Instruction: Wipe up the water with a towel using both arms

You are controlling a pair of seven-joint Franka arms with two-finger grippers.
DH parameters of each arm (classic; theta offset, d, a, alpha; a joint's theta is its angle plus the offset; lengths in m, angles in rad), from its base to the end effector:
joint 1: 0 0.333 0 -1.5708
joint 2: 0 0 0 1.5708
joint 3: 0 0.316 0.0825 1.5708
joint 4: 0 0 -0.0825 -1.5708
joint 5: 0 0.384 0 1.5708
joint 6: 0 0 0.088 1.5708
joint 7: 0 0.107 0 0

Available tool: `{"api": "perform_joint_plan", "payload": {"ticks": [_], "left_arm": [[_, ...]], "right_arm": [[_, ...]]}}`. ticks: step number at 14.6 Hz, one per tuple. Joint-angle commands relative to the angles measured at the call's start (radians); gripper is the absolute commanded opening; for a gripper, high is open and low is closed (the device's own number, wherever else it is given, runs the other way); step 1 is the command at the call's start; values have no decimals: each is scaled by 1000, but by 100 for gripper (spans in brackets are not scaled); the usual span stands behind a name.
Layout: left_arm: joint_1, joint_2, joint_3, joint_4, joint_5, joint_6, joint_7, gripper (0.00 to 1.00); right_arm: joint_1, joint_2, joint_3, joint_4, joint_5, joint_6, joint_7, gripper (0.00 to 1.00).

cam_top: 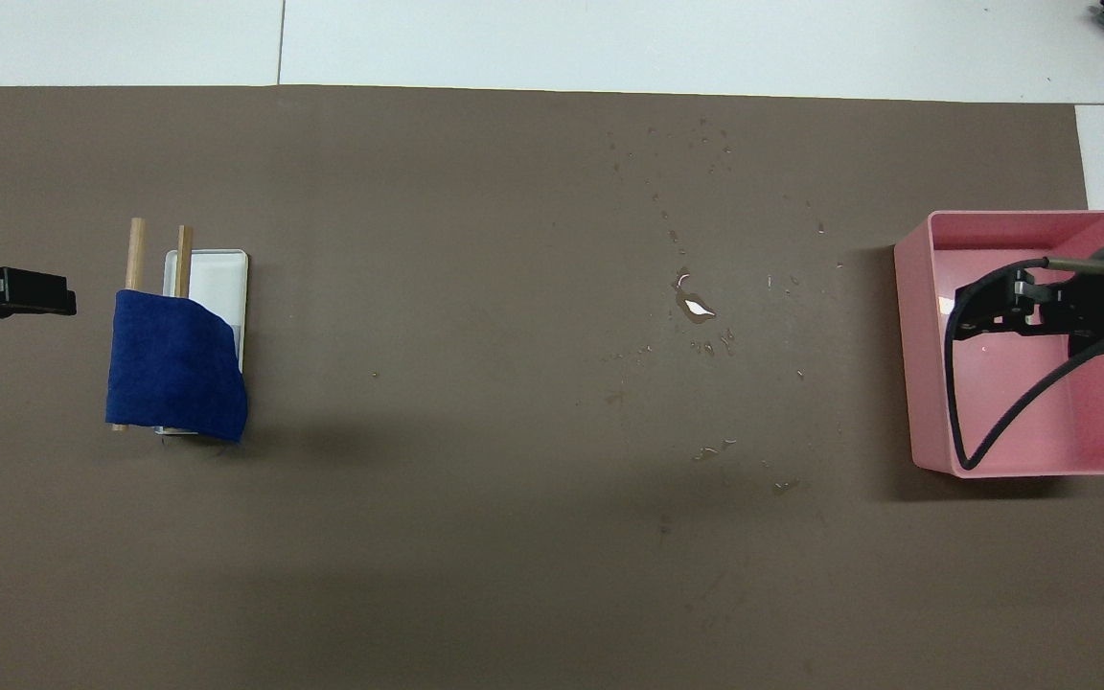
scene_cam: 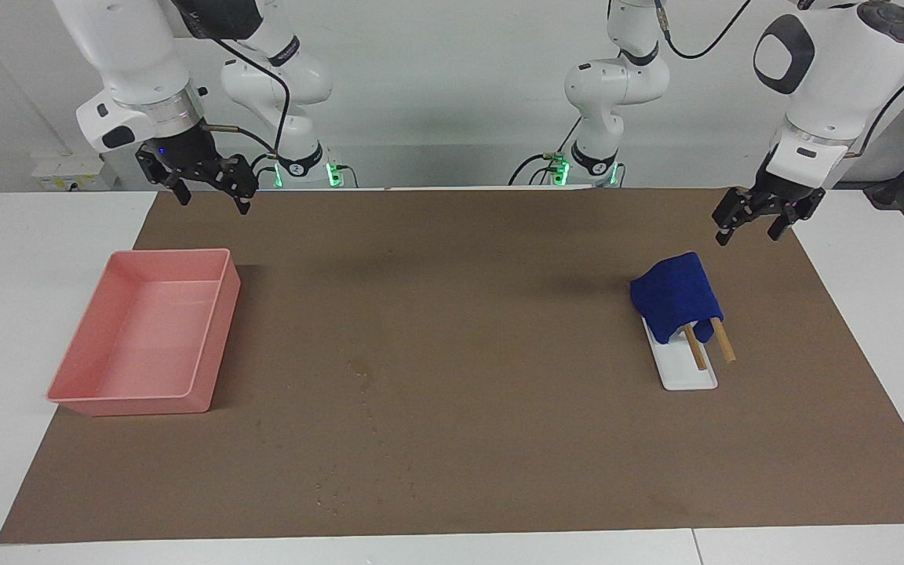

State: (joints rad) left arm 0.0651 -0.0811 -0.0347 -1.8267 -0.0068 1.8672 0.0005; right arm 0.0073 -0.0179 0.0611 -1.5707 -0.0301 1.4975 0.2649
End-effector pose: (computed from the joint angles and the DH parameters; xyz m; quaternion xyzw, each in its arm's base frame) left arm 0.5492 0.0156 0.5735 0.9980 0.0157 0.0608 0.0010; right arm 0.5402 0.0339 0.6282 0.9946 -0.0987 -0.0247 0.0199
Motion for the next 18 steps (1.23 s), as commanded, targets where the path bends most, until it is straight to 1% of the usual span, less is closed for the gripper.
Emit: {"api": "perform_joint_plan", "payload": {"ticks": [1,3,5,6,9,11,16,18], "left_arm": [[5,4,-2,-57,-1,73,13,100],[10,27,-2,-86,-1,92,22,100],[2,27,-2,-147,13,124,32,100],[-4,27,-4,-172,51,138,38,100],[-13,20,-2,-230,59,156,44,100],[-4,12,-2,-299,59,209,44,100],[-7,18,-4,-330,59,231,42,100],[-4,18,-4,-339,59,233,44,87]], "right_arm": [[-4,-25,5,-29,7,10,10,100],[-3,-25,5,-29,7,10,8,100],[-4,-27,5,-29,7,9,7,100],[-4,-28,5,-31,7,7,7,100],[-4,-30,5,-35,7,6,7,100],[-4,-36,5,-48,7,7,7,100],[-4,-40,5,-52,7,7,7,100],[-4,-42,5,-55,7,7,5,100]]}}
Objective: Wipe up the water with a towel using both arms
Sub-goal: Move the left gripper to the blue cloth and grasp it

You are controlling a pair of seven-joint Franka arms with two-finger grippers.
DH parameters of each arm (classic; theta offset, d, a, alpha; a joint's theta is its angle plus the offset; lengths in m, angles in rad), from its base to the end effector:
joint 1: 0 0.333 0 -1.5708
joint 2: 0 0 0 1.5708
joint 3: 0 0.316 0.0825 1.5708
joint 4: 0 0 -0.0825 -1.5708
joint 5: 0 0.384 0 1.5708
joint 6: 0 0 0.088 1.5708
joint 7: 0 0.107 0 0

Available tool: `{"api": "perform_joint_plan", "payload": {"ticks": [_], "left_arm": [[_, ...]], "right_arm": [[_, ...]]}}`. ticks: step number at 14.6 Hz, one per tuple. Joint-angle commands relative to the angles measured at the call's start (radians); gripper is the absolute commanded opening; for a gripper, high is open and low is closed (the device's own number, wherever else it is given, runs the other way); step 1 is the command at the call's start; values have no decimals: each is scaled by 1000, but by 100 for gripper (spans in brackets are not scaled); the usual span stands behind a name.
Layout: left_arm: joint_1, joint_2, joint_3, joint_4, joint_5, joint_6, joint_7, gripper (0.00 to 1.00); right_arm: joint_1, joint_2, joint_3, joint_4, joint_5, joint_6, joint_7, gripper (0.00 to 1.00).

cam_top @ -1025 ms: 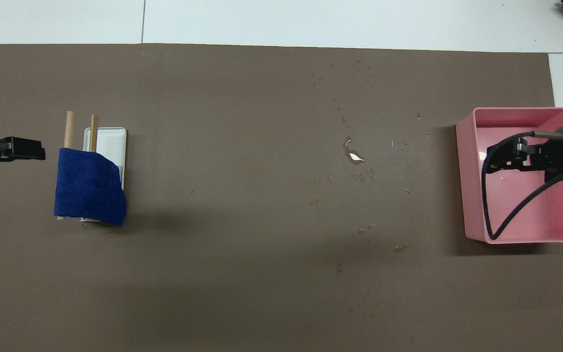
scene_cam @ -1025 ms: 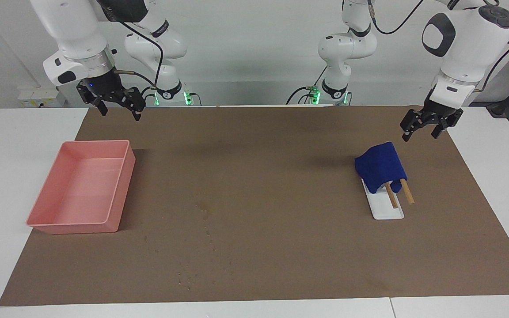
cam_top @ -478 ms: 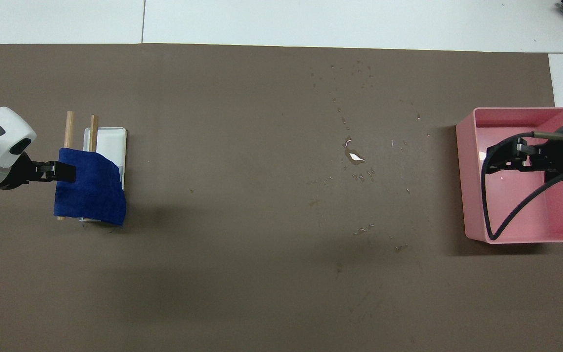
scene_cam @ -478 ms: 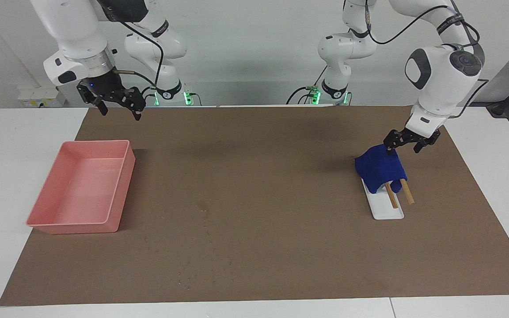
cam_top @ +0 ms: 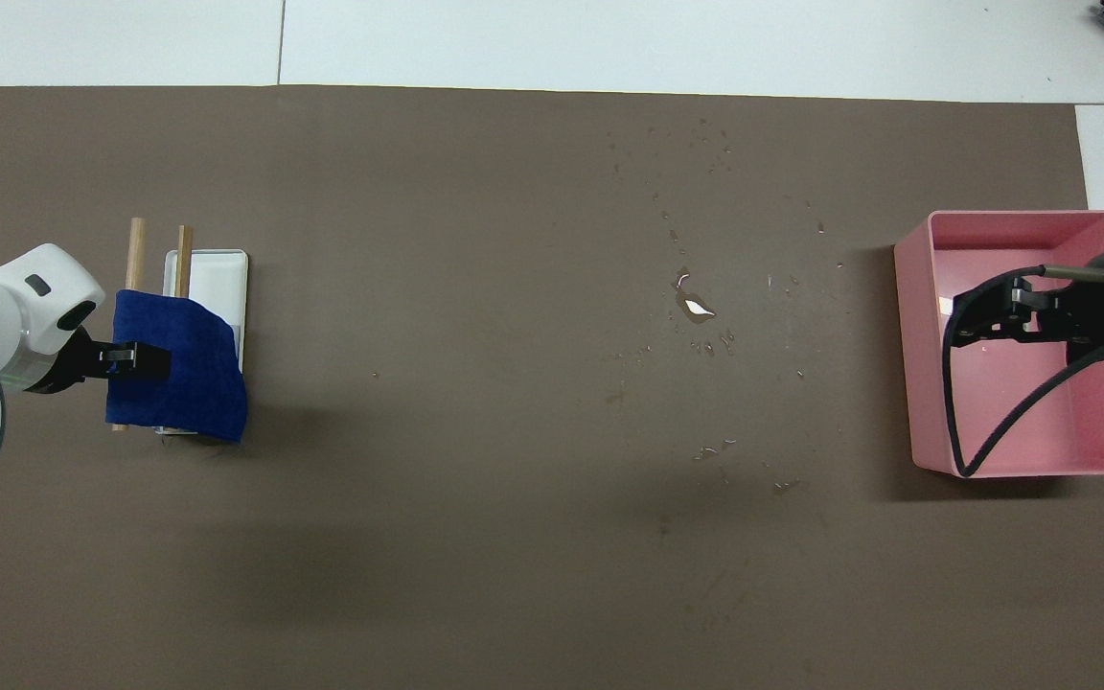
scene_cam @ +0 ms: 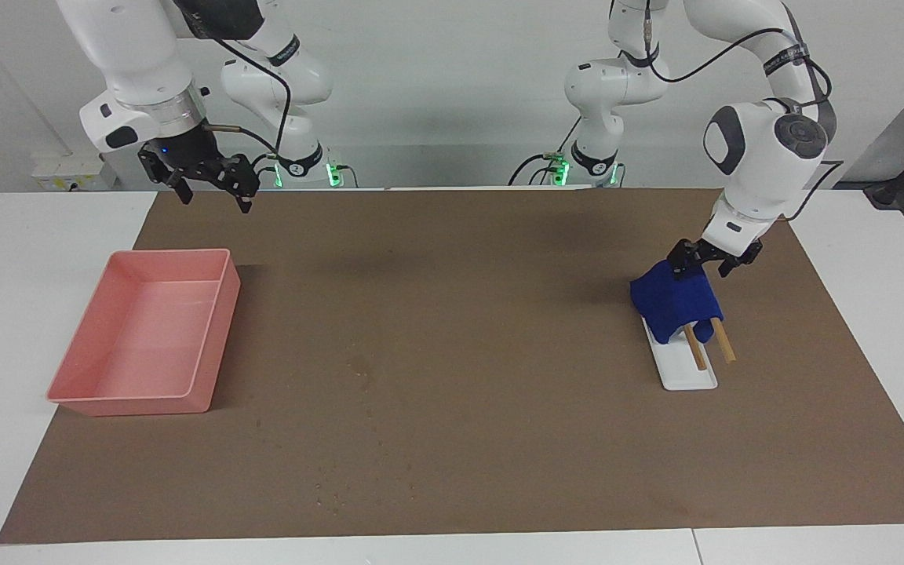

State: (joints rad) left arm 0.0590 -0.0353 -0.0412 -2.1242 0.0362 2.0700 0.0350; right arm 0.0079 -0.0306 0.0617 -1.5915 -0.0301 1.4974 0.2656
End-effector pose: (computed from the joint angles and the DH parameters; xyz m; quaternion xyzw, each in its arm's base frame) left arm 0.5316 0.0112 0.4246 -0.9997 0.0174 0.0099 0.0163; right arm 0.5359 0.0345 0.6253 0.9945 -0.0984 -0.0287 0.0211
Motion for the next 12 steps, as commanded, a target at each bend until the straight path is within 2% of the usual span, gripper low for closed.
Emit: {"api": "perform_joint_plan", "payload": {"ticks": [1,3,6,8,10,12], "left_arm": [[2,-28,4,-40,16,30,10,73],[2,-26,3,-37,16,29,6,55],[2,-23,3,-30,16,18,2,38],[1,-23,4,-28,16,16,2,36],[1,-21,3,-25,16,12,0,25],[1,-20,4,-16,16,4,0,20]], "right_arm": [[-5,-29,4,-35,7,9,4,100],[-5,-29,4,-35,7,9,4,100],[-5,-29,4,-38,7,10,4,100],[-5,-29,4,-38,7,10,4,100],[-5,-29,4,-38,7,12,4,100],[-5,-29,4,-38,7,10,4,100]]}}
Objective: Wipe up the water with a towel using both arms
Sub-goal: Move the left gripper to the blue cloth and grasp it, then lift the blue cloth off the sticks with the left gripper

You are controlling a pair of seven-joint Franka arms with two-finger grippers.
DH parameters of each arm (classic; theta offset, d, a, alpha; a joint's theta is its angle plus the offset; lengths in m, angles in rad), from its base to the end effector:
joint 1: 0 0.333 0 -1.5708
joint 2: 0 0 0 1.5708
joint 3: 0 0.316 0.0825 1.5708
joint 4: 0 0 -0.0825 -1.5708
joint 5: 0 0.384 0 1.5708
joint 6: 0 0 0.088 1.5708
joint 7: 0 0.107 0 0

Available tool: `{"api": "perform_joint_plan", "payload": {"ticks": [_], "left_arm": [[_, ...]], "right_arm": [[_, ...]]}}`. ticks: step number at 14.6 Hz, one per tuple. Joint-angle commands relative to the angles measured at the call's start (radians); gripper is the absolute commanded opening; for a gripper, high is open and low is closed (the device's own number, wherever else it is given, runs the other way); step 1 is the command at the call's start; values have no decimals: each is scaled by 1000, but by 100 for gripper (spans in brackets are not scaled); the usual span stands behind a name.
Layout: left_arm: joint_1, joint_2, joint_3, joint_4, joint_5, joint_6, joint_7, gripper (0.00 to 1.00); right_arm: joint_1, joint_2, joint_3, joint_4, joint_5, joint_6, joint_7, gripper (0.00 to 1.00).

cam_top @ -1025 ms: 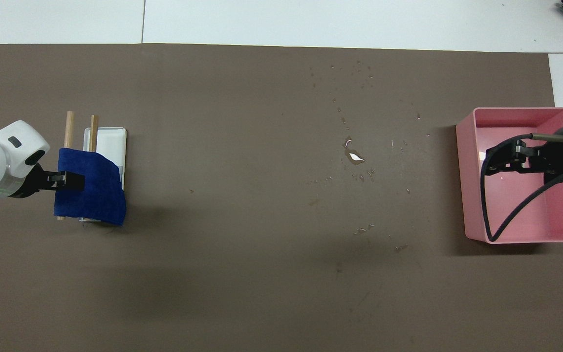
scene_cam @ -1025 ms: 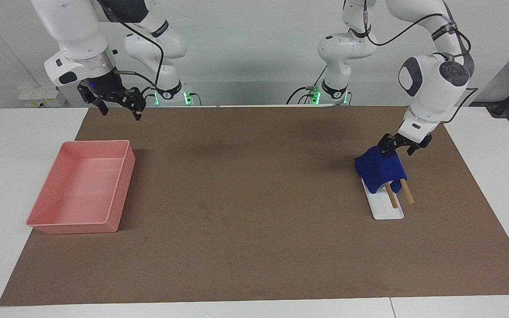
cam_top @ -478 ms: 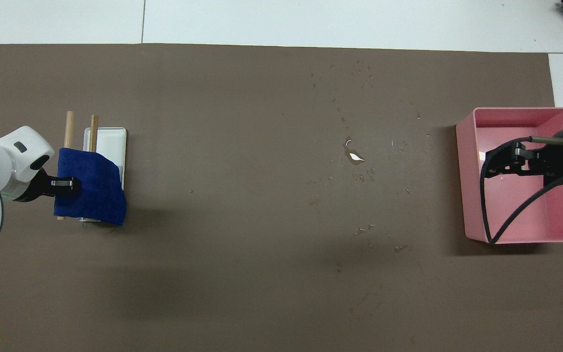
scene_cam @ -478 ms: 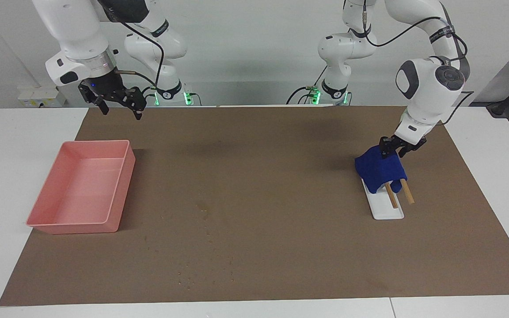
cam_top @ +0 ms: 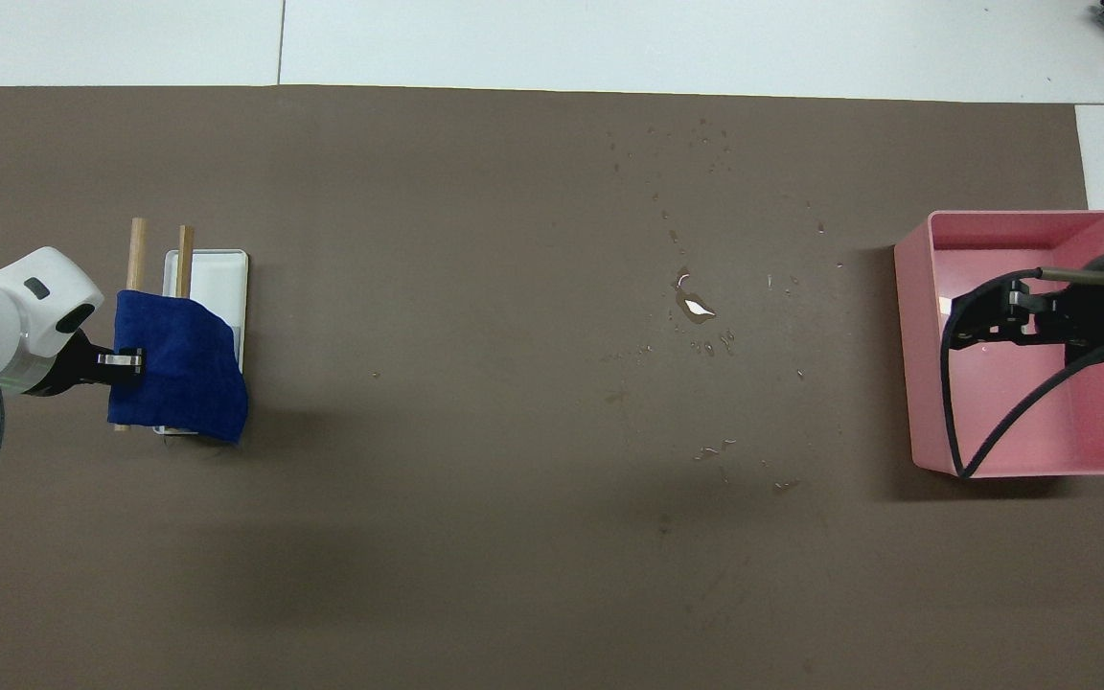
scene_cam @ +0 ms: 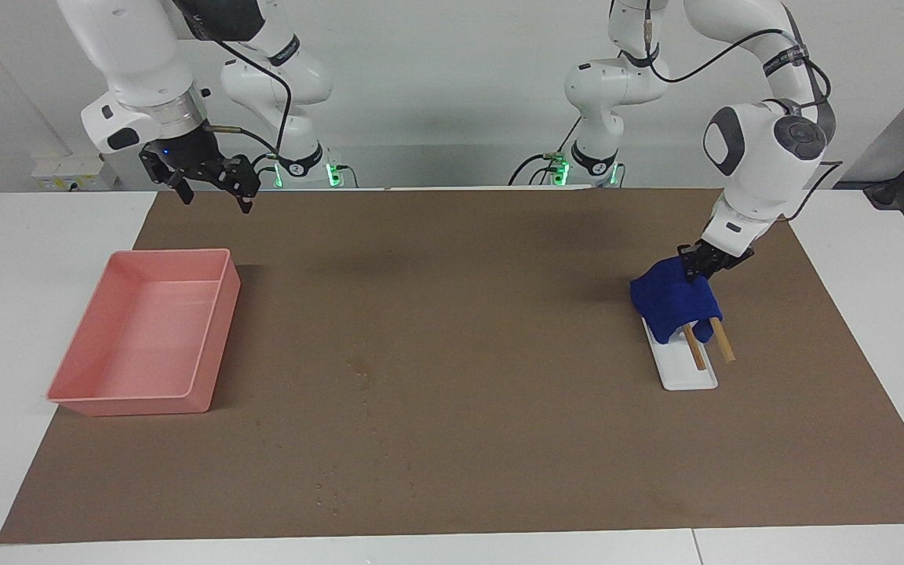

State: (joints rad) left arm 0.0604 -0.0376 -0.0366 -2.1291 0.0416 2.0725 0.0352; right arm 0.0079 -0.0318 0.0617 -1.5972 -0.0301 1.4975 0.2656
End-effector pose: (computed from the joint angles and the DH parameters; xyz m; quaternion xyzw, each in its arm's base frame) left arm 0.5305 0.0147 0.4238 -0.9997 0.0159 0.0101 0.0185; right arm 0.5354 0.0345 0.6233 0.9944 -0.0984 -0.0308 0.0215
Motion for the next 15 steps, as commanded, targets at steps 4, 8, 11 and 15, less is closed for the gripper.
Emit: {"api": "perform_joint_plan", "payload": {"ticks": [4,8,11,15], "left_arm": [[-1,2,0,50,11,-61,0,19],[-4,8,0,83,11,-92,0,18],[-5,8,0,83,11,-91,0,68],[-8,8,-2,80,11,-80,-1,78]], "right_arm": [[-5,-28,4,-32,7,10,4,100],[-5,-28,4,-32,7,10,4,100],[-3,-28,4,-32,7,10,4,100],[-3,-28,4,-32,7,10,4,100]]}}
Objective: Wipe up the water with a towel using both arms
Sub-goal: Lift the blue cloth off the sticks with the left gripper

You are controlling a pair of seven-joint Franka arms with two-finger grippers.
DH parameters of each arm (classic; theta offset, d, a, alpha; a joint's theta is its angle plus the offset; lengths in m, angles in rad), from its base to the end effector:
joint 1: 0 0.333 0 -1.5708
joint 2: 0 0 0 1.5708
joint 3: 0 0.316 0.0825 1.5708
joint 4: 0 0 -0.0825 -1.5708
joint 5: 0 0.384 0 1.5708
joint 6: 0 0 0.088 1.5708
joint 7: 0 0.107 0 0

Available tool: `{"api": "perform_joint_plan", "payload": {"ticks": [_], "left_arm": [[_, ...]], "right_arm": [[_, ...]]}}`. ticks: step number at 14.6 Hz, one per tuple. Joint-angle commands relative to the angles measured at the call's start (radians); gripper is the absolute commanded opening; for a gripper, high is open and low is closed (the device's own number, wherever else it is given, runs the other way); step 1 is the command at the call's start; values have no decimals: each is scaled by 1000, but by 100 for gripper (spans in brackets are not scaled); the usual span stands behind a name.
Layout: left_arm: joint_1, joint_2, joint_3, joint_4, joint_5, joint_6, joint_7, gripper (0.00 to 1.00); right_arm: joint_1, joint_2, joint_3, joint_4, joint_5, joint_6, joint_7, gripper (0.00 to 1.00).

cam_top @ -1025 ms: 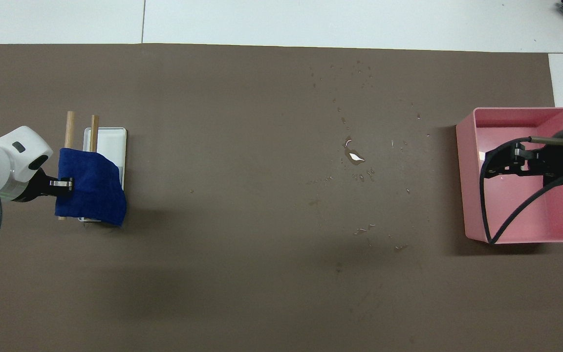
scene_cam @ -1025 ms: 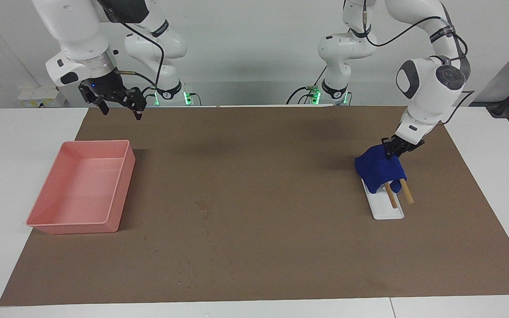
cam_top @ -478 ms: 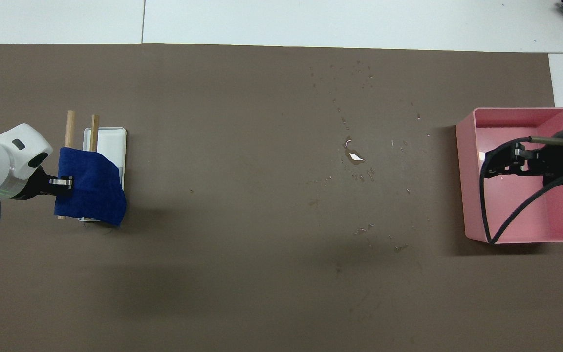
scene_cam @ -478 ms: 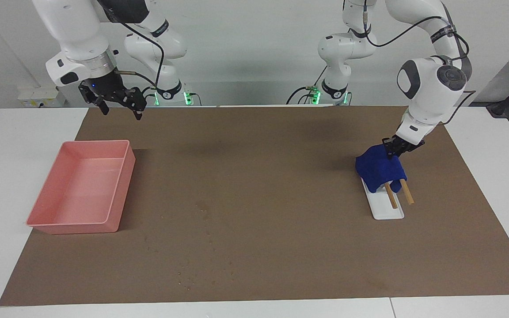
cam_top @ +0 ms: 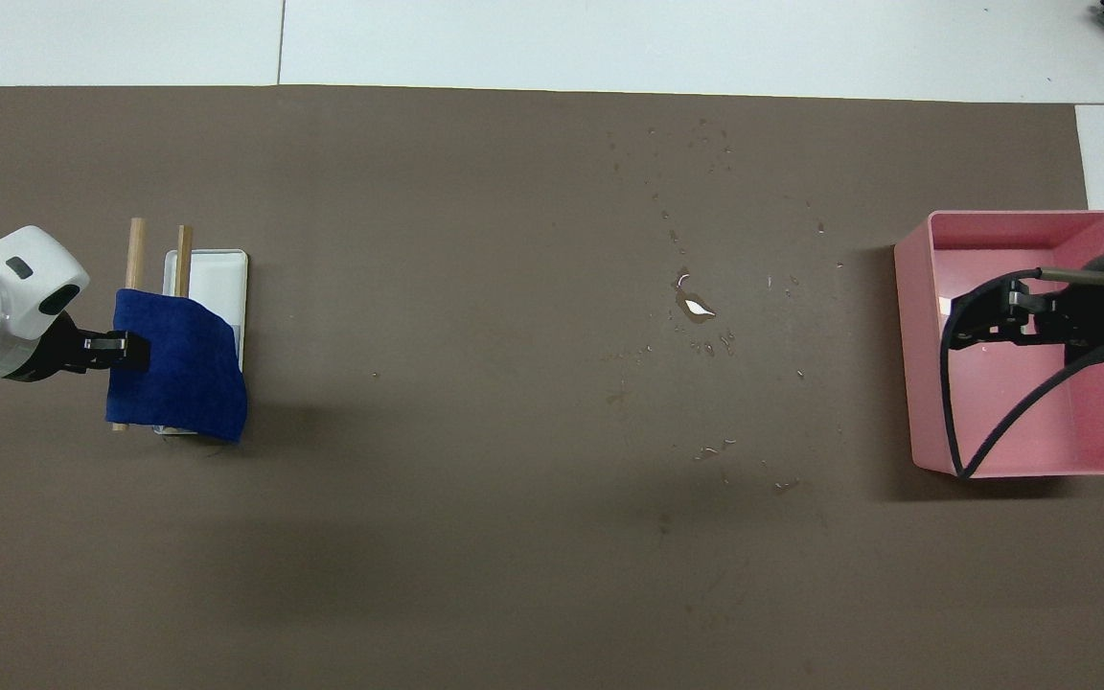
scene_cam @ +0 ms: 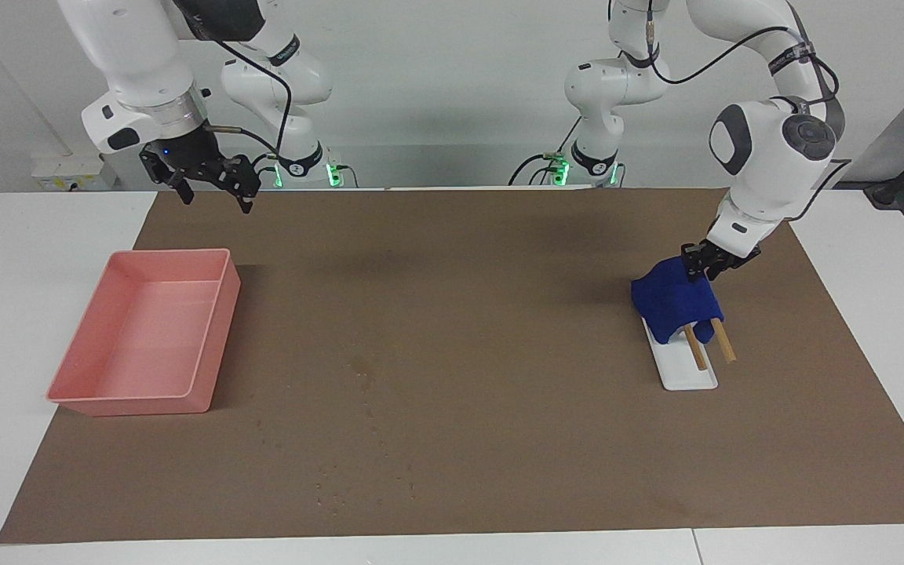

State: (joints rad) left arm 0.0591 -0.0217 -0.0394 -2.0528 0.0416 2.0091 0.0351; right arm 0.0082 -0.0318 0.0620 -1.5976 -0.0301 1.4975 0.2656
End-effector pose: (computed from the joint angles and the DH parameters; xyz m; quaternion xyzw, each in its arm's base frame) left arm 0.5418 0.0131 0.4452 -0.9996 0.0167 0.0115 0.0189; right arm 0.5354 0.0348 0.6231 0.9945 -0.0981 -0.0310 0.0215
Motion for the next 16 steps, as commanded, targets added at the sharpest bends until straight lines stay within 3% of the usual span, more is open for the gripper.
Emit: {"api": "perform_joint_plan", "payload": {"ticks": [1,3,6,9,12,13,14,16], "left_arm": [[-8,-9,1,-4,11,-9,-4,78],[-8,-11,1,-21,12,20,-4,77],[-8,-11,1,-30,12,40,-6,56],[-8,-11,1,-32,12,48,-17,41],[-9,-11,1,-49,12,62,-15,40],[-8,-12,1,-61,12,78,-15,45],[-10,-12,1,-69,12,92,-15,57],[-10,-12,1,-69,12,93,-15,52]], "right_arm": [[-4,-28,4,-33,7,10,4,100],[-4,-28,4,-32,7,10,4,100],[-4,-28,4,-32,7,10,4,100],[-4,-28,4,-33,7,10,4,100],[-4,-28,4,-32,7,10,4,100],[-4,-28,4,-32,7,10,4,100],[-4,-28,4,-32,7,10,4,100],[-4,-28,4,-33,7,12,4,100]]}}
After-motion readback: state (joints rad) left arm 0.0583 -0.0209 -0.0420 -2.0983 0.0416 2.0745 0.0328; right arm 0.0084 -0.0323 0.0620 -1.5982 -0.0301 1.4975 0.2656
